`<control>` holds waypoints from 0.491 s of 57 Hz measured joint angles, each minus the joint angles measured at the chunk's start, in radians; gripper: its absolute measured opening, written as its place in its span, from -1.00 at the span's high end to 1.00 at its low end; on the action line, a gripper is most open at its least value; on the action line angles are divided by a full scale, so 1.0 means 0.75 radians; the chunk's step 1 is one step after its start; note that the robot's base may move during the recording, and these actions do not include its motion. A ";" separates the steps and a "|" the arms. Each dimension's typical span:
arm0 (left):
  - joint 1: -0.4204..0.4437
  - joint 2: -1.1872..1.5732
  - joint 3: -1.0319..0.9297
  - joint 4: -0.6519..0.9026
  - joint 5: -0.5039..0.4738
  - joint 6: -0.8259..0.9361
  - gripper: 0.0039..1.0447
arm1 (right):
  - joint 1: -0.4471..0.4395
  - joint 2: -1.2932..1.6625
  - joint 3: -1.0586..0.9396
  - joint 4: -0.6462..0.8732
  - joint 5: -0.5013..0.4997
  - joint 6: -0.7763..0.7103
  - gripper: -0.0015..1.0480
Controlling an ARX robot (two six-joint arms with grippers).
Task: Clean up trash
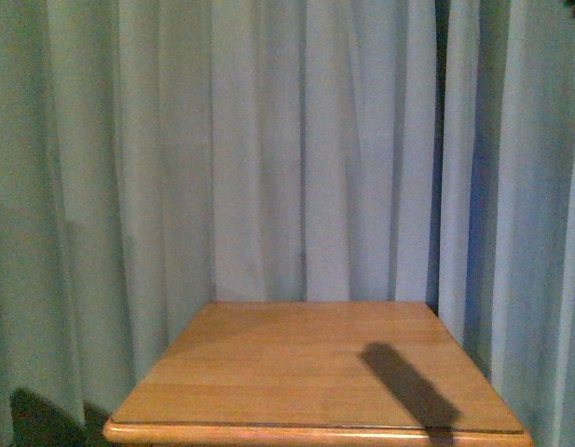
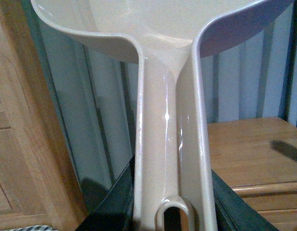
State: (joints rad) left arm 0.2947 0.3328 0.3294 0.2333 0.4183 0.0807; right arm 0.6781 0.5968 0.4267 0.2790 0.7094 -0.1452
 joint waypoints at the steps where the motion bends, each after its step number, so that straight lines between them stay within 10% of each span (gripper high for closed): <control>1: 0.000 0.000 0.000 0.000 0.000 0.000 0.50 | 0.008 -0.030 -0.011 -0.010 0.016 0.002 0.63; 28: 0.000 0.000 -0.001 0.000 0.012 0.001 0.50 | -0.029 -0.180 -0.048 -0.163 0.034 0.079 0.63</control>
State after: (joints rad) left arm 0.2947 0.3328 0.3290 0.2333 0.4271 0.0811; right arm 0.6563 0.4618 0.3908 0.1566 0.7349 -0.0856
